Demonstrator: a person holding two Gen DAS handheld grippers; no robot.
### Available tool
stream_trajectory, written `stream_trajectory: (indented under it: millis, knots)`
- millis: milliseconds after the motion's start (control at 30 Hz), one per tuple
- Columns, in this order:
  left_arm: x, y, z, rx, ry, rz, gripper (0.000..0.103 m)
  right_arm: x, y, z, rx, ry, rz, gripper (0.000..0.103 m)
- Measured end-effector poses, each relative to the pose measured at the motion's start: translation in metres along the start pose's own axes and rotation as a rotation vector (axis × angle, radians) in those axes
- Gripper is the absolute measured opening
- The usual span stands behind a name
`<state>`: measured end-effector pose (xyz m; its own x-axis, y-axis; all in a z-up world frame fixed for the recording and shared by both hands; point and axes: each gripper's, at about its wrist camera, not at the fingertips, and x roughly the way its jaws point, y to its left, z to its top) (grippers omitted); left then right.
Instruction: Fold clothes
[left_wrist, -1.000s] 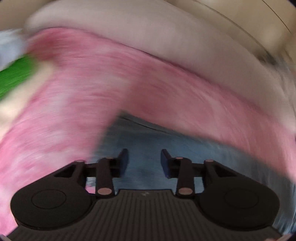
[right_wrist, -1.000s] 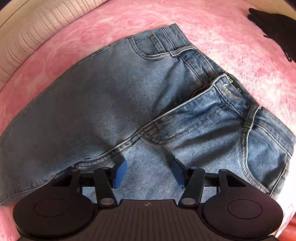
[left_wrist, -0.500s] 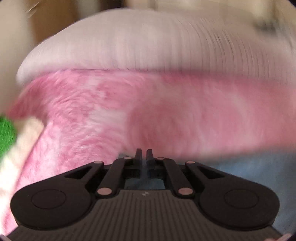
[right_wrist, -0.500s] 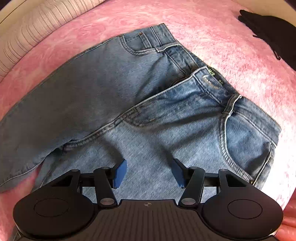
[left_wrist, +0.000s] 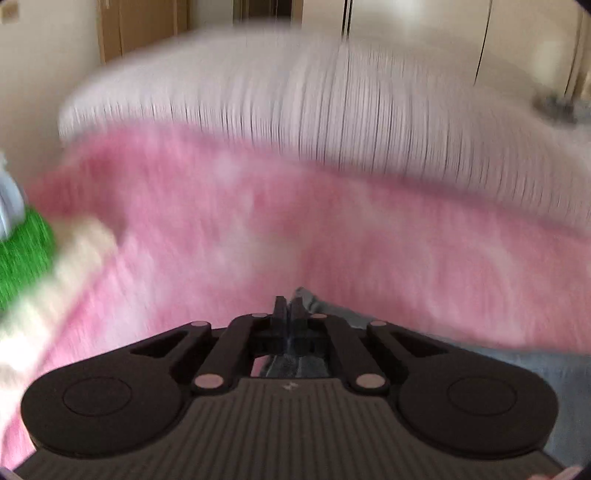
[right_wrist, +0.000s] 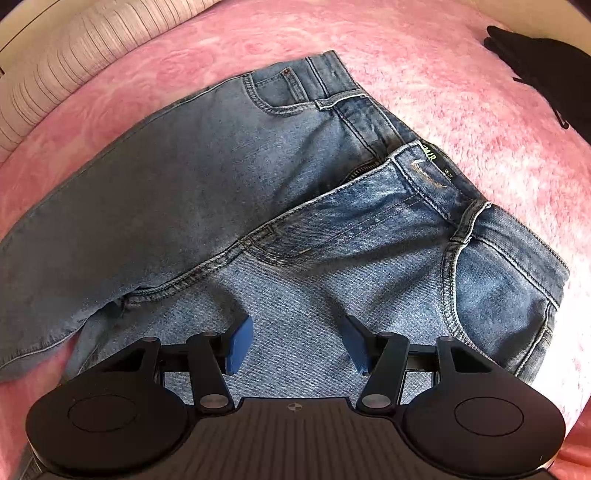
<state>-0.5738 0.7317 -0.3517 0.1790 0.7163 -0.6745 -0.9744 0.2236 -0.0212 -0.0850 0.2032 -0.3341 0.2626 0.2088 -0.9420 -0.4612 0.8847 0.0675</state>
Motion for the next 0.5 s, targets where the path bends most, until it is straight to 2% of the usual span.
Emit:
stream_trajectory:
  millis: [67, 167, 200, 333, 367, 467, 500]
  knots:
    - [0.013, -0.01, -0.003, 0.093, 0.013, 0.06, 0.003, 0.001, 0.0, 0.0, -0.002, 0.0, -0.002, 0.057]
    - [0.04, -0.035, -0.019, 0.311, 0.124, 0.223, 0.002, 0.004, 0.002, 0.0, -0.008, -0.001, -0.016, 0.057]
    - [0.041, -0.041, -0.019, 0.358, 0.103, 0.307, 0.006, 0.004, 0.002, 0.0, -0.01, -0.001, -0.02, 0.058]
    - [0.0, -0.024, -0.007, 0.122, -0.04, 0.364, 0.006, -0.002, 0.002, 0.002, -0.037, -0.033, -0.025, 0.058]
    - [-0.004, -0.032, -0.014, 0.139, -0.017, 0.3, 0.009, -0.006, 0.002, 0.002, -0.045, -0.056, -0.031, 0.058]
    - [-0.018, -0.055, -0.034, 0.19, 0.053, 0.108, 0.011, -0.013, 0.001, 0.004, -0.053, -0.121, -0.031, 0.058]
    - [-0.023, -0.062, -0.041, 0.206, 0.077, 0.043, 0.016, -0.012, 0.001, 0.005, -0.053, -0.129, -0.027, 0.058]
